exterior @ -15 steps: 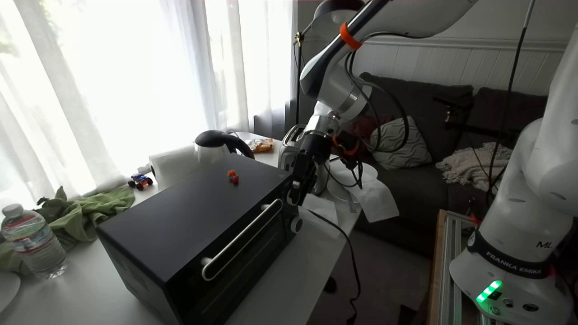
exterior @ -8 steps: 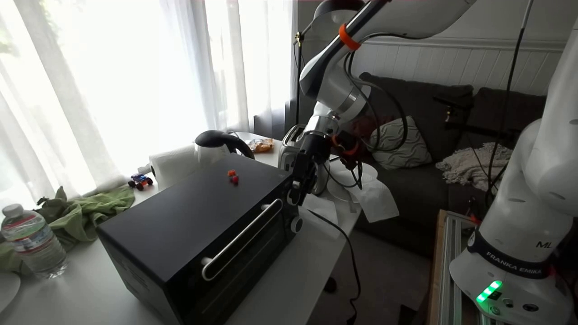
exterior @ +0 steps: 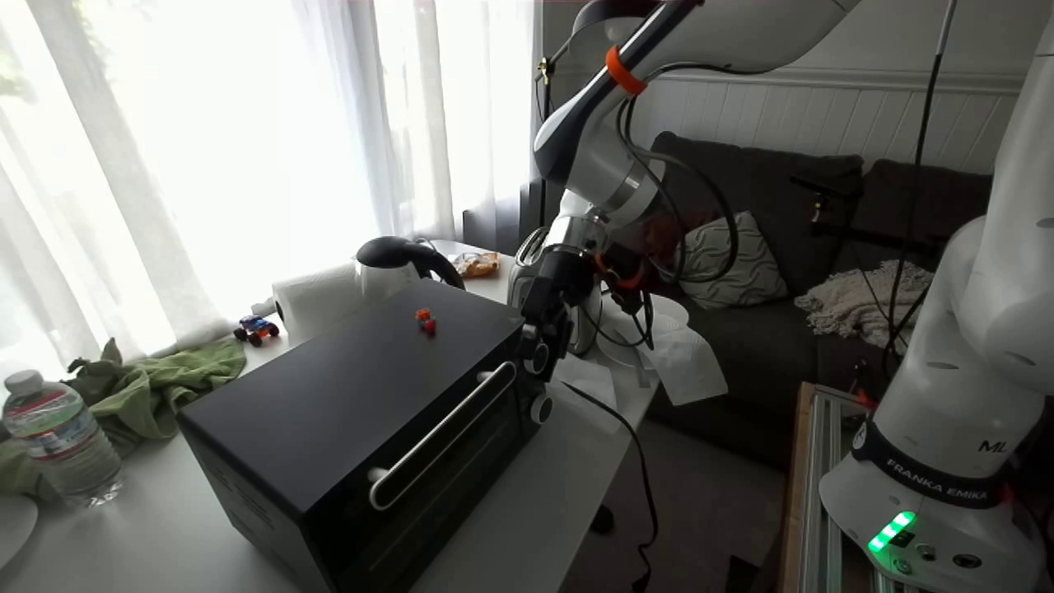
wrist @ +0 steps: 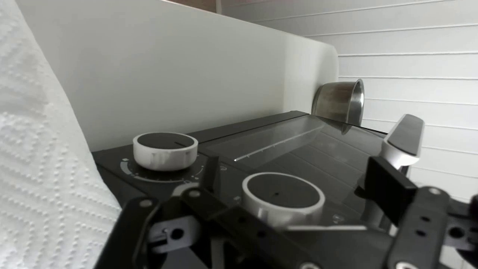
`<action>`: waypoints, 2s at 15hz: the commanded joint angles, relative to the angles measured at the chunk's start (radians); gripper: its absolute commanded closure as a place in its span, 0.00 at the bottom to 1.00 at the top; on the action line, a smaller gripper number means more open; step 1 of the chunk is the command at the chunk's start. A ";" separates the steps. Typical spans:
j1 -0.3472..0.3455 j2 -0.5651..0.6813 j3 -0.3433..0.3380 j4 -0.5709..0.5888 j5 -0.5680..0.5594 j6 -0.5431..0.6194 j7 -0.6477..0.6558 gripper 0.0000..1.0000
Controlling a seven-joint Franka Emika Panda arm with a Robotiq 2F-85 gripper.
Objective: Twist the knob on the mini oven
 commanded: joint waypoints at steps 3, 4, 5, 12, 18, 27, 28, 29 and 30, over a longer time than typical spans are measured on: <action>0.012 -0.031 0.002 -0.012 -0.052 0.079 0.040 0.00; 0.013 -0.044 0.003 -0.021 -0.064 0.091 0.047 0.00; 0.016 -0.069 0.003 -0.038 -0.088 0.112 0.064 0.00; 0.024 -0.224 0.017 -0.113 -0.255 0.252 0.207 0.00; 0.045 -0.359 0.047 -0.145 -0.455 0.267 0.366 0.00; 0.071 -0.494 0.093 -0.131 -0.806 0.159 0.737 0.00; 0.075 -0.501 0.095 -0.129 -0.817 0.148 0.751 0.00; 0.078 -0.508 0.098 -0.128 -0.828 0.137 0.765 0.00; 0.079 -0.514 0.101 -0.127 -0.840 0.128 0.777 0.00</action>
